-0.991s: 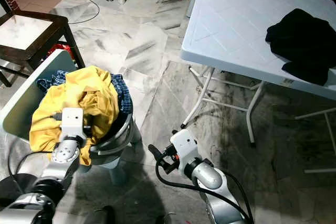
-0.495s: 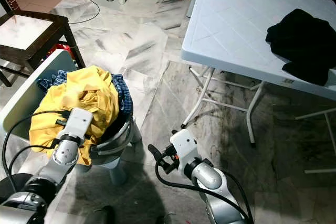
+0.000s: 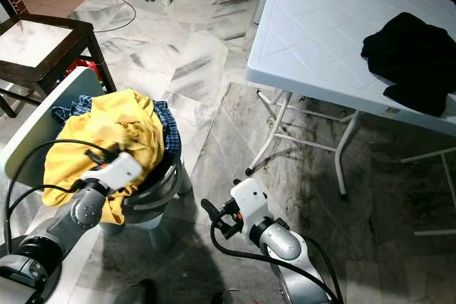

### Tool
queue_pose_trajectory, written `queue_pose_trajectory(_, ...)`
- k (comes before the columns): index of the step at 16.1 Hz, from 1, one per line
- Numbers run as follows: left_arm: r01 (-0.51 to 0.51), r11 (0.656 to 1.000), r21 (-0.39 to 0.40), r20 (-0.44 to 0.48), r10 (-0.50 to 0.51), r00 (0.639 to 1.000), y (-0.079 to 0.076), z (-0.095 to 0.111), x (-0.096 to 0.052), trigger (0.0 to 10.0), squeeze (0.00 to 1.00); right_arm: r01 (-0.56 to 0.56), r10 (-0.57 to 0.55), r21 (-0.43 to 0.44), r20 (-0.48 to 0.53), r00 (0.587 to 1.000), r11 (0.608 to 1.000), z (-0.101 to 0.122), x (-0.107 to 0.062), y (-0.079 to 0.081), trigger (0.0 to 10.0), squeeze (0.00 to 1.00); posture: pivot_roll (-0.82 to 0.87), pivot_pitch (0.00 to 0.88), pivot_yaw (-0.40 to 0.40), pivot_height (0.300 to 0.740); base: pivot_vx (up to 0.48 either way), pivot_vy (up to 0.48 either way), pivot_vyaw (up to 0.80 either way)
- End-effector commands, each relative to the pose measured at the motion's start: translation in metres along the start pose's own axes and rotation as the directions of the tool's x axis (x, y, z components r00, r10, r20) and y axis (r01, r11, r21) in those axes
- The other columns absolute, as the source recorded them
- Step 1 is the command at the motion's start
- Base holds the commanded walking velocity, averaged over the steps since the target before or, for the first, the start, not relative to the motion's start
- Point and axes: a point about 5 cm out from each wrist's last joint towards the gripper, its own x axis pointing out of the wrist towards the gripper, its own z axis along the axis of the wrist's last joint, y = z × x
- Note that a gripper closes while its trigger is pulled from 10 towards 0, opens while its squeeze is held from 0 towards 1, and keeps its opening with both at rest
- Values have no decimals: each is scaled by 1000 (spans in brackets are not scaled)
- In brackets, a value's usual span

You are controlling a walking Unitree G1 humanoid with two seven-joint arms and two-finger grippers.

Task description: Hang hanger

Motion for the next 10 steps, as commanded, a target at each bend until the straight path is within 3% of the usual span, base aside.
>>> queue_pose_trajectory(1, 61, 993, 98, 84, -69, 994, -4, 11, 3, 0, 0, 8, -8, -4, 4, 1000, 1000, 1, -2, -1, 10000, 0, -96, 168, -104, 740, 0, 0, 0)
queue_pose_trajectory(4, 152, 964, 220, 125, -182, 975, -8, 17, 4, 0, 0, 6, -6, -3, 3, 1000, 1000, 1, -1, 0, 10000, 0, -95, 167, -103, 740, 0, 0, 0)
queue_pose_trajectory(6, 166, 961, 221, 123, -197, 973, -8, 17, 5, 0, 0, 5, -5, -3, 2, 1000, 1000, 0, -1, 0, 10000, 0, -96, 166, -99, 740, 0, 0, 0)
queue_pose_trajectory(7, 151, 974, 169, 100, -169, 980, -7, 15, 5, 784, 0, 6, -6, -1, 1, 1000, 1000, 0, -1, 1, 10000, 0, -97, 166, -99, 740, 0, 0, 0)
queue_pose_trajectory(8, 138, 980, 146, 80, -151, 985, -7, 13, 4, 7961, 0, 7, -7, -1, -1, 1000, 1000, -1, -1, 1, 10000, 0, -99, 167, -98, 740, 0, 0, 0)
queue_pose_trajectory(9, 133, 988, 84, 46, -137, 990, -10, 7, 1, 10000, 0, 7, -7, -2, -4, 1000, 1000, -2, -2, 1, 10000, 0, -99, 167, -98, 740, 0, 0, 0)
queue_pose_trajectory(10, 125, 991, 48, 41, -127, 991, -12, 6, -2, 10000, 0, 8, -8, -2, -5, 1000, 1000, -2, -3, 1, 10000, 0, -100, 168, -101, 740, 0, 0, 0)
